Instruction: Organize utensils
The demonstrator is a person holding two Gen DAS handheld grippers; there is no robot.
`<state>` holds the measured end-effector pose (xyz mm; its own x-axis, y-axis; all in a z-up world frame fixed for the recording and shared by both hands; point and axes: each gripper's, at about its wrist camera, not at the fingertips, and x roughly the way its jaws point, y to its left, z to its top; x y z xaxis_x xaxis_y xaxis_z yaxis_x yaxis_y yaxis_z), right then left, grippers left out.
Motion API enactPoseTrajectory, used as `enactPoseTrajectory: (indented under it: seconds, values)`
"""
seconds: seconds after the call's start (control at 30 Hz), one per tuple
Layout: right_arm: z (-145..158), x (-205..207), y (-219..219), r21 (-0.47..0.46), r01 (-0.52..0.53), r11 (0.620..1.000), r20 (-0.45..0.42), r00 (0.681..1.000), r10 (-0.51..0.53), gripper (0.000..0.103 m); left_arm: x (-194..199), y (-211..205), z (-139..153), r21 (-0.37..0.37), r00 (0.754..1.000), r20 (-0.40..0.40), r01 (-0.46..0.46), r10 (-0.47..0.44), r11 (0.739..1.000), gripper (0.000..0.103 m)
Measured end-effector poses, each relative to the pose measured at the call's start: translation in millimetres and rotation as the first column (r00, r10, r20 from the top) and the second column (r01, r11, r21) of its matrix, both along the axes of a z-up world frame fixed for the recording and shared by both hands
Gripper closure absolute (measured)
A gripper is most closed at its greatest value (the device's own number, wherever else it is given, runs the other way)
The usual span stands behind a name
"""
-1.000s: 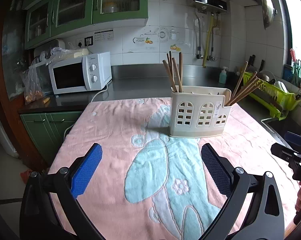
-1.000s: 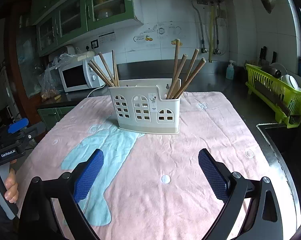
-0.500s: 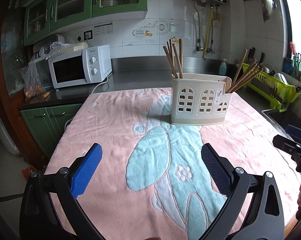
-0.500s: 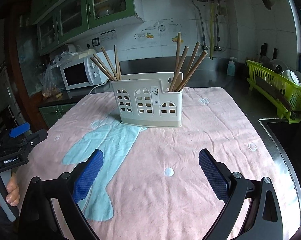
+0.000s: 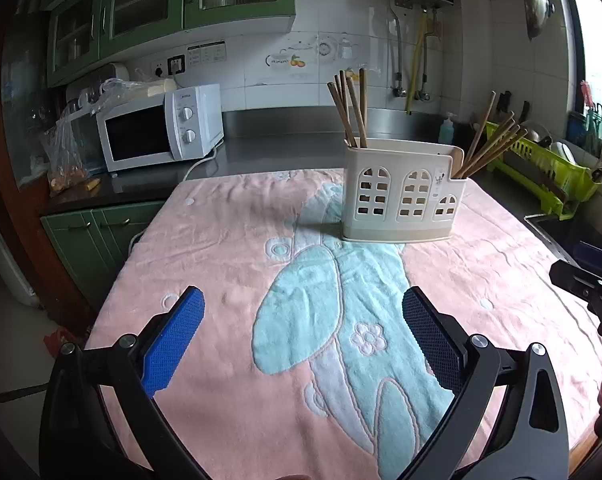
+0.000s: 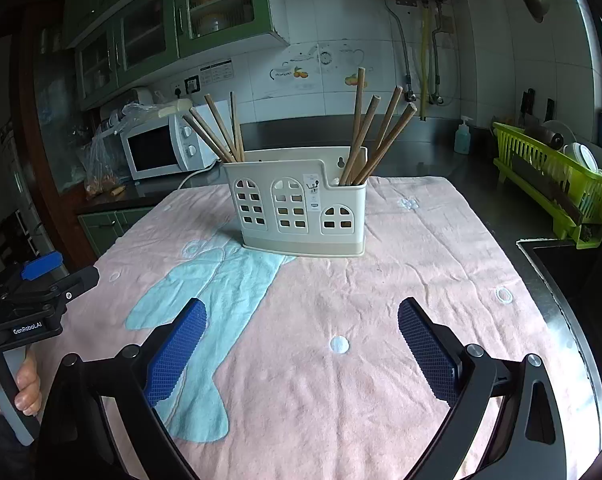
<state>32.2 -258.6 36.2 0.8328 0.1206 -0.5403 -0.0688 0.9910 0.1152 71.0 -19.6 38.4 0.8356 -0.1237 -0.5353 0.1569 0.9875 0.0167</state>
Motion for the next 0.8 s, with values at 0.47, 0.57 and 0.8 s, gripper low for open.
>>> enactPoseTrajectory:
  seconds: [0.47,0.57,0.8]
  values:
    - [0.8,-0.3,-0.2,0.001,0.0,1.0,0.002,1.0,0.0,0.009,-2.3,0.9,-1.1,-0.008,1.0,-0.001,-0.007,0.007,1.0,0.005]
    - [1.4,-0.5,-0.5,0.001,-0.001,1.0,0.002,1.0,0.001,0.009,-2.1,1.1,-1.2,-0.007,1.0,-0.001,-0.007,0.007,1.0,0.005]
    - [1.7,0.4,-0.7,0.004,-0.004,1.0,0.002,1.0,0.004,0.009,-3.2,-0.2,-1.3,-0.007,1.0,-0.002,-0.009,0.009,1.0,0.005]
